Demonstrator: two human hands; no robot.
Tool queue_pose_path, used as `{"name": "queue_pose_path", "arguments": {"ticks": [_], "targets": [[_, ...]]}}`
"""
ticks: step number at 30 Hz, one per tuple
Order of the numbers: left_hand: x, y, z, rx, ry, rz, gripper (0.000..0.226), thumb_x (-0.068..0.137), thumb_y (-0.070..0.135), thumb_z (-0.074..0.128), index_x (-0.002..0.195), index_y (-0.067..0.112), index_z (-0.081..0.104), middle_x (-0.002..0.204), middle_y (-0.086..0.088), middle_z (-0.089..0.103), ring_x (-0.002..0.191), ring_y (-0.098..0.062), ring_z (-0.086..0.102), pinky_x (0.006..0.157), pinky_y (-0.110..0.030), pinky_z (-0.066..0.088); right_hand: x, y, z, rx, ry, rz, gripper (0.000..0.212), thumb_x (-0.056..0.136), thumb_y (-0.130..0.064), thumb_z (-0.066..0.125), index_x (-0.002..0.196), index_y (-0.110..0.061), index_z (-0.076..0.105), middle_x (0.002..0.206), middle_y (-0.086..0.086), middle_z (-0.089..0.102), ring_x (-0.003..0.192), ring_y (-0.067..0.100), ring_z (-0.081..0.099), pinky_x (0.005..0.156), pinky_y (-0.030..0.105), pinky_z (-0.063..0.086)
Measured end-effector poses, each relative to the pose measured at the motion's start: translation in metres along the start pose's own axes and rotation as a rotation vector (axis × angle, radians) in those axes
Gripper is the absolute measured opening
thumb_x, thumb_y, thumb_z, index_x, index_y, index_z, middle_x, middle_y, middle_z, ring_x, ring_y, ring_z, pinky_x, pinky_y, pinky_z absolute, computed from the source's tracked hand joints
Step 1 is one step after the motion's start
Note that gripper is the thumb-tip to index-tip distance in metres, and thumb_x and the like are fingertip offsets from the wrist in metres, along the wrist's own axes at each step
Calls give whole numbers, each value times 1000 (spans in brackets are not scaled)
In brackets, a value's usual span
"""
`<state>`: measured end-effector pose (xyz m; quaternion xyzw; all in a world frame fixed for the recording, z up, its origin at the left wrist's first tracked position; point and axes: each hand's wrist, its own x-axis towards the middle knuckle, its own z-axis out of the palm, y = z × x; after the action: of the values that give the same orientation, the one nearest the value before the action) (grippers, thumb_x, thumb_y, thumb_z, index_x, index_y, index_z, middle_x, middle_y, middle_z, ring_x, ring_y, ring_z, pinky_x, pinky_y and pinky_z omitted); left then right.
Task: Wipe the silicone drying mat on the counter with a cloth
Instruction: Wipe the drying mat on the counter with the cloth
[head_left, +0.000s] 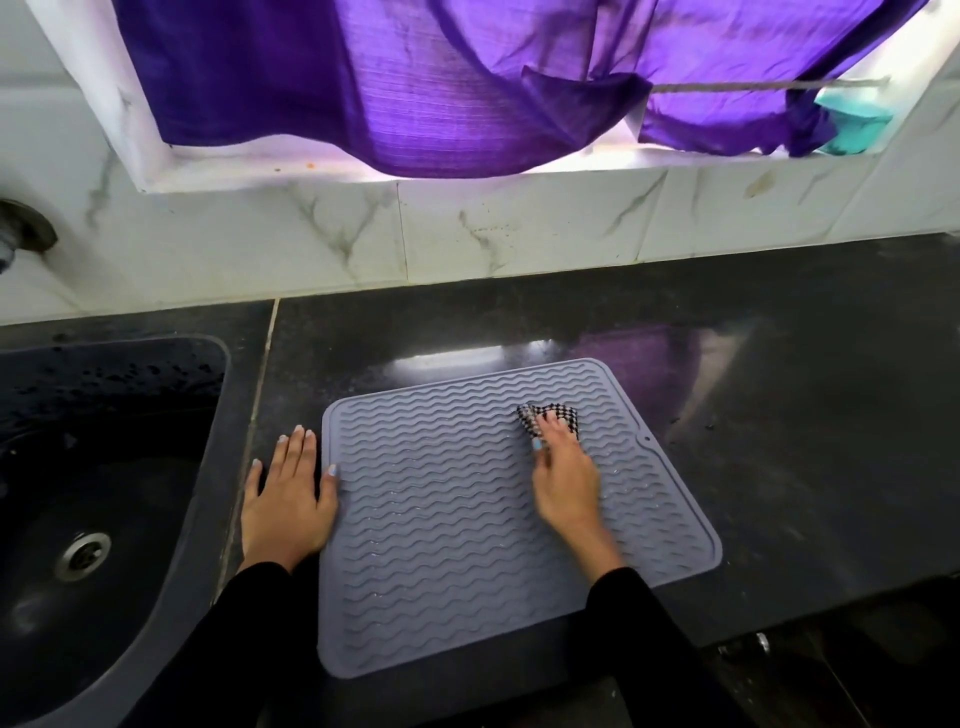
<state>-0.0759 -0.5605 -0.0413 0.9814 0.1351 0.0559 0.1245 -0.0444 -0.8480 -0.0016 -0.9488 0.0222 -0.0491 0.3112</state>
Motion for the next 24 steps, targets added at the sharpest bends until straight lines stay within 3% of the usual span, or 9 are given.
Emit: {"name": "queue_pose_path", "arguments": {"ticks": [4, 6, 8, 10, 13, 14, 16, 18, 24], "targets": [[0, 1, -2, -5, -8, -1, 75, 83, 51, 7, 148, 15, 17, 157, 3, 12, 144, -11, 6, 116, -39, 1, 31, 11, -23, 1245, 83, 619, 37, 98, -14, 39, 134, -6, 47, 123, 12, 58, 97, 24, 59, 81, 32, 50], [0, 1, -2, -8, 2, 1, 77, 82, 52, 5, 148, 15, 18, 157, 3, 13, 144, -11, 6, 116, -39, 2, 52, 19, -34, 1501, 147, 730, 39, 100, -15, 35, 134, 0, 45, 126, 17, 55, 98, 29, 59, 78, 34, 50], [0, 0, -1, -11, 1, 5, 79, 81, 54, 3, 148, 15, 19, 157, 3, 13, 144, -11, 6, 116, -40, 2, 68, 13, -45, 1327, 231, 633, 37, 99, -11, 35, 133, -2, 46, 130, 16, 55, 109, 29, 56, 87, 33, 48], [1, 0, -2, -11, -8, 7, 76, 83, 53, 3, 148, 17, 18, 157, 3, 12, 144, -11, 5, 116, -40, 2, 77, 4, -49, 742, 285, 405, 36, 98, -13, 38, 132, -10, 50, 125, 9, 59, 108, 24, 56, 85, 24, 44], [0, 1, -3, -6, -10, 8, 73, 84, 52, 4, 148, 19, 19, 157, 3, 13, 145, -12, 6, 117, -41, 2, 85, 0, -39, 143, 93, 159, 35, 99, -16, 38, 133, -11, 47, 114, 7, 59, 98, 21, 55, 69, 22, 45], [-1, 1, -3, -6, -9, 8, 74, 83, 52, 3, 148, 20, 19, 157, 2, 13, 145, -13, 6, 117, -41, 2, 86, 2, -30, 4, 16, 103, 39, 99, -19, 37, 136, -8, 42, 125, 10, 55, 109, 22, 52, 82, 25, 47], [0, 1, -1, 1, -11, 9, 74, 83, 53, 2, 148, 20, 19, 157, 2, 13, 145, -13, 6, 116, -41, 2, 89, 14, -7, -272, -82, 14, 54, 99, -30, 35, 146, -5, 23, 152, 14, 26, 141, 26, 24, 116, 36, 22], [2, 1, 0, 10, -11, 12, 74, 83, 51, 2, 148, 19, 19, 157, 1, 13, 145, -14, 6, 116, -41, 1, 92, 22, 5, -365, -66, -1, 62, 99, -36, 33, 148, -5, 11, 157, 12, 9, 145, 25, 7, 119, 36, 6], [7, 1, -1, 22, -42, 42, 70, 85, 44, 5, 148, 17, 14, 157, -2, 7, 145, -16, 1, 116, -41, -4, 100, 32, -3, -124, -83, 7, 51, 97, -17, 40, 146, -14, 26, 155, 1, 21, 143, 18, 19, 116, 35, 16]]}}
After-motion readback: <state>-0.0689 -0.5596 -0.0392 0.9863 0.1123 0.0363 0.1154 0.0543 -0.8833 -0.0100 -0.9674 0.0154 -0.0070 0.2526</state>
